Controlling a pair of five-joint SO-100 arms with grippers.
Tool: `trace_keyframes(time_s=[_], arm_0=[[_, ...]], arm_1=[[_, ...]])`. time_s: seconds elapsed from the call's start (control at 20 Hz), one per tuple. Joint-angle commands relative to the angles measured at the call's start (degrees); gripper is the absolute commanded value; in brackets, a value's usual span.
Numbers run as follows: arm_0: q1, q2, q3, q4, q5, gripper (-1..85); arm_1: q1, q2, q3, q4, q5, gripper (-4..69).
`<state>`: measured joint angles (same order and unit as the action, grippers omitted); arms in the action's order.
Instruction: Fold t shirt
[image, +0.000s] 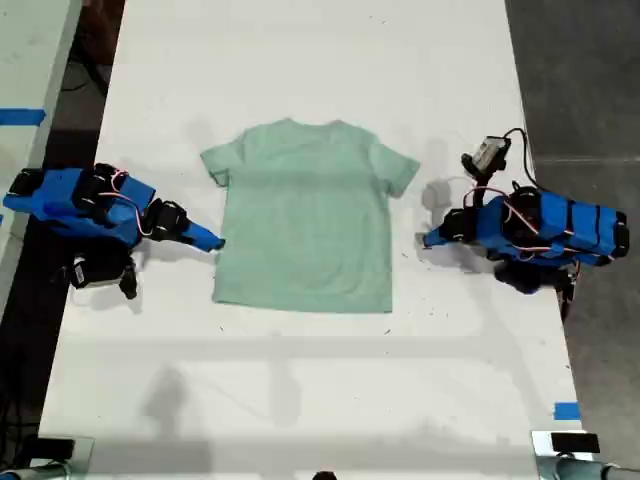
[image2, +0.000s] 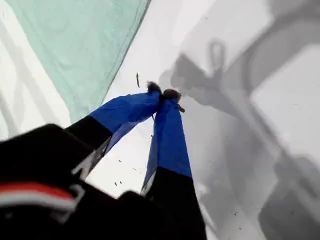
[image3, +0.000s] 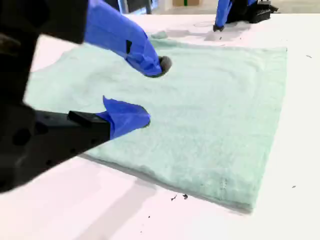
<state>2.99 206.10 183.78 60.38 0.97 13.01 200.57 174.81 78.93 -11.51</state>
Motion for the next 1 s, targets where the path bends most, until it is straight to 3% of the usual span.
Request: trace_keyframes(time_s=[0.0,0.15,0.35,0.55,0.7,0.75,0.85,0.95], arm_0=[[0.3,0.4,0.4,-0.1,0.4,12.3],[0.3,0.4,0.4,-0.1,0.4,12.3],[0.3,0.4,0.4,-0.1,0.4,12.3],[0.3,0.4,0.4,-0.1,0.4,12.3],[0.3,0.4,0.4,-0.1,0.4,12.3],[0.3,0.4,0.4,-0.1,0.4,12.3],[0.3,0.4,0.4,-0.1,0.4,12.3],[0.3,0.4,0.4,-0.1,0.4,12.3]], arm_1=[[-0.4,0.4,2.7,-1.1,0.9,1.0],[-1.7,0.4,2.5,-0.9,0.9,1.0],[1.0,0.4,-2.2,3.8,-2.1,1.0],[10.9,-5.6,-11.1,2.5,-12.9,0.8],[21.9,-28.9,-25.7,-2.2,-21.7,0.9],[26.0,-36.8,-31.7,-3.7,-25.0,2.2],[32.5,-49.7,-42.2,-6.5,-30.5,14.2],[39.0,-60.1,-47.1,-12.6,-34.5,19.1]])
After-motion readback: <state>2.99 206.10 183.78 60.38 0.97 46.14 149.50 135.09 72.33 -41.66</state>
